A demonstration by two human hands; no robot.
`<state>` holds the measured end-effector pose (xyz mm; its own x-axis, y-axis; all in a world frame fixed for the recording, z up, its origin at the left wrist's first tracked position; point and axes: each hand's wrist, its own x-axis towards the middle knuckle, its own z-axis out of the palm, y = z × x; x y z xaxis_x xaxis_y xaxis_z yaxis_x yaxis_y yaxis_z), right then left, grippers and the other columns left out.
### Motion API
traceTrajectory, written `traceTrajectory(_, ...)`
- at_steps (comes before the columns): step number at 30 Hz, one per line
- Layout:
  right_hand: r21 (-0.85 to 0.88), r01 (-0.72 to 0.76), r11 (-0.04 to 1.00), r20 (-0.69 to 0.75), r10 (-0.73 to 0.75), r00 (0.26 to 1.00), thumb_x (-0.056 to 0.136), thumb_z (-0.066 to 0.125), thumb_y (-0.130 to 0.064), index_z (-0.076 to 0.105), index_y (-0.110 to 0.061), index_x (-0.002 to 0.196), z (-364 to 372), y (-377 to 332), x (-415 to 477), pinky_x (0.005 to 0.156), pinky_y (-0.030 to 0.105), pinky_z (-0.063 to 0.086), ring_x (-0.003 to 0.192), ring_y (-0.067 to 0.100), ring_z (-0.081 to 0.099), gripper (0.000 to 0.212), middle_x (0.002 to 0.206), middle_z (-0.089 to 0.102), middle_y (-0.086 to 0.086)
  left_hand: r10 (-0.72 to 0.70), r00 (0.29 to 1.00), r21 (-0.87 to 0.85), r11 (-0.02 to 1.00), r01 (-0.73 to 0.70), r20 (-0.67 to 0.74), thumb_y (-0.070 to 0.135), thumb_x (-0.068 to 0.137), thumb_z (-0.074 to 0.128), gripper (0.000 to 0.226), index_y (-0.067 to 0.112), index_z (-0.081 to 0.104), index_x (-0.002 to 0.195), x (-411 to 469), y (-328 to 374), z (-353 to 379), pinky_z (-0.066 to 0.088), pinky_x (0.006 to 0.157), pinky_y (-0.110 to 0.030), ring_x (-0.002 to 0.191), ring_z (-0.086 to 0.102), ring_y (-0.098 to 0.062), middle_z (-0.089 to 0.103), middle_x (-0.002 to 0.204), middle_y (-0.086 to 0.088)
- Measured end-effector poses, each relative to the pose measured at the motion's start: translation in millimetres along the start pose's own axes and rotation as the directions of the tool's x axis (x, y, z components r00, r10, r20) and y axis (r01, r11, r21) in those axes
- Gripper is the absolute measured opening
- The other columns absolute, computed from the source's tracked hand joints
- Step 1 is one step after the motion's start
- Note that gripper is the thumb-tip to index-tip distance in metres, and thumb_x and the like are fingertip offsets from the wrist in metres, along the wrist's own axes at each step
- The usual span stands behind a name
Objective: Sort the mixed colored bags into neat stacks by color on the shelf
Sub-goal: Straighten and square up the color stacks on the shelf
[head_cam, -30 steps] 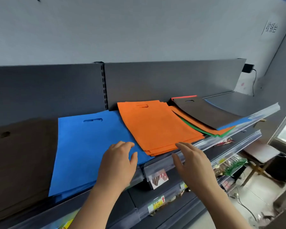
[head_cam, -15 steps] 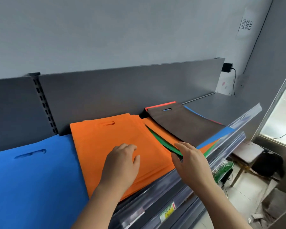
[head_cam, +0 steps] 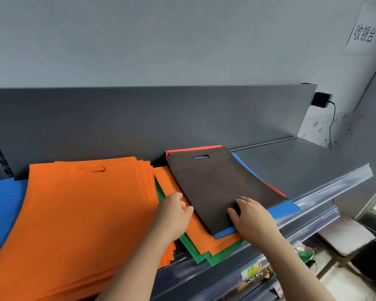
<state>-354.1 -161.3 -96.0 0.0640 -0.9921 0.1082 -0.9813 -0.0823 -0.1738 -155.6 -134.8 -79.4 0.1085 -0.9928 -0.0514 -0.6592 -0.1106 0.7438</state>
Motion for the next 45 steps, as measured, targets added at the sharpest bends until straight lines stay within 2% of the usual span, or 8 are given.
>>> traceTrajectory(2, 0.023, 0.043, 0.999, -0.016, -0.043, 0.999, 0.096, 0.039, -0.036, 0.063, -0.016, 0.103, 1.0, 5.3, 2.1, 0.086, 0.028, 0.043, 0.109, 0.016, 0.054, 0.032, 0.112, 0.06, -0.004, -0.075, 0.997, -0.077, 0.994, 0.074, -0.01, 0.021, 0.092, 0.059, 0.013, 0.024, 0.047, 0.089, 8.1, 8.8, 8.9, 0.048, 0.08, -0.03, 0.086, 0.056, -0.024, 0.05, 0.082, 0.009)
traceTrajectory(5, 0.114, 0.168, 0.979, -0.043, -0.164, 0.986, 0.097, 0.04, -0.029, 0.064, -0.018, 0.111, 3.7, 7.6, 2.0, 0.086, 0.026, 0.046, 0.111, 0.011, 0.053, 0.03, 0.117, 0.061, -0.008, -0.17, 0.982, -0.177, 0.972, 0.155, -0.075, 0.02, 0.088, 0.065, 0.043, 0.01, 0.046, 0.126, 12.9, 16.5, 15.9, 0.042, 0.082, -0.027, 0.112, 0.056, -0.026, 0.056, 0.116, -0.002)
traceTrajectory(8, 0.242, 0.281, 0.929, -0.06, -0.275, 0.96, 0.096, 0.045, -0.024, 0.066, -0.021, 0.114, 1.9, 12.5, 2.9, 0.089, 0.025, 0.047, 0.107, 0.01, 0.057, 0.028, 0.115, 0.065, -0.008, -0.193, 0.953, -0.178, 0.972, 0.153, -0.233, 0.011, 0.085, 0.067, 0.052, 0.006, 0.042, 0.131, 13.8, 21.4, 16.7, 0.04, 0.08, -0.025, 0.113, 0.056, -0.026, 0.055, 0.129, -0.009)
traceTrajectory(17, 0.039, 0.079, 0.996, -0.086, -0.075, 0.993, 0.096, 0.04, -0.042, 0.046, -0.02, 0.085, 6.3, 54.9, 22.1, 0.098, 0.032, 0.039, 0.092, 0.017, 0.057, 0.025, 0.089, 0.059, -0.006, -0.261, 0.937, -0.227, 0.951, 0.208, -0.232, 0.016, 0.082, 0.065, 0.032, 0.012, 0.051, 0.111, 20.5, 10.8, 21.6, 0.045, 0.062, -0.028, 0.087, 0.058, -0.021, 0.061, 0.107, -0.003)
traceTrajectory(27, 0.191, 0.156, 0.969, -0.124, -0.133, 0.983, 0.096, 0.045, -0.036, 0.056, -0.02, 0.119, 10.0, 56.5, 19.6, 0.105, 0.031, 0.036, 0.11, 0.016, 0.054, 0.03, 0.119, 0.06, -0.006, -0.135, 0.92, -0.186, 0.98, 0.069, -0.368, 0.008, 0.081, 0.069, 0.026, 0.013, 0.05, 0.098, 13.5, 16.4, 17.8, 0.04, 0.059, -0.02, 0.088, 0.057, -0.017, 0.057, 0.098, 0.006)
traceTrajectory(33, 0.186, 0.022, 0.982, -0.033, -0.016, 0.999, 0.093, 0.039, -0.05, 0.047, -0.014, 0.11, 6.0, 53.9, 26.5, 0.09, 0.037, 0.039, 0.098, 0.025, 0.052, 0.041, 0.097, 0.053, 0.0, -0.094, 0.926, -0.445, 0.891, -0.085, -0.367, 0.007, 0.084, 0.068, 0.031, 0.034, 0.055, 0.092, -8.8, 19.7, -2.8, 0.045, 0.063, -0.016, 0.083, 0.06, 0.0, 0.064, 0.093, 0.016)
traceTrajectory(39, 0.357, -0.006, 0.934, 0.054, -0.014, 0.998, 0.093, 0.043, -0.05, 0.027, -0.013, 0.144, -3.5, 17.8, 25.5, 0.11, 0.046, 0.027, 0.124, 0.029, 0.044, 0.065, 0.132, 0.051, 0.008, -0.09, 0.904, -0.457, 0.881, -0.123, -0.418, 0.01, 0.084, 0.069, 0.032, 0.037, 0.056, 0.097, -34.0, -0.3, -30.8, 0.051, 0.082, -0.027, 0.094, 0.062, -0.003, 0.066, 0.101, 0.016)
traceTrajectory(45, 0.573, 0.065, 0.817, -0.007, -0.075, 0.997, 0.086, 0.064, -0.029, 0.036, -0.018, 0.14, -11.6, -31.0, 1.6, 0.088, 0.03, 0.043, 0.109, 0.021, 0.054, 0.062, 0.118, 0.059, 0.004, -0.109, 0.86, -0.433, 0.891, -0.138, -0.499, 0.009, 0.083, 0.07, 0.029, 0.033, 0.056, 0.09, -63.8, -24.7, -65.4, 0.047, 0.074, -0.022, 0.087, 0.061, 0.0, 0.065, 0.093, 0.017)
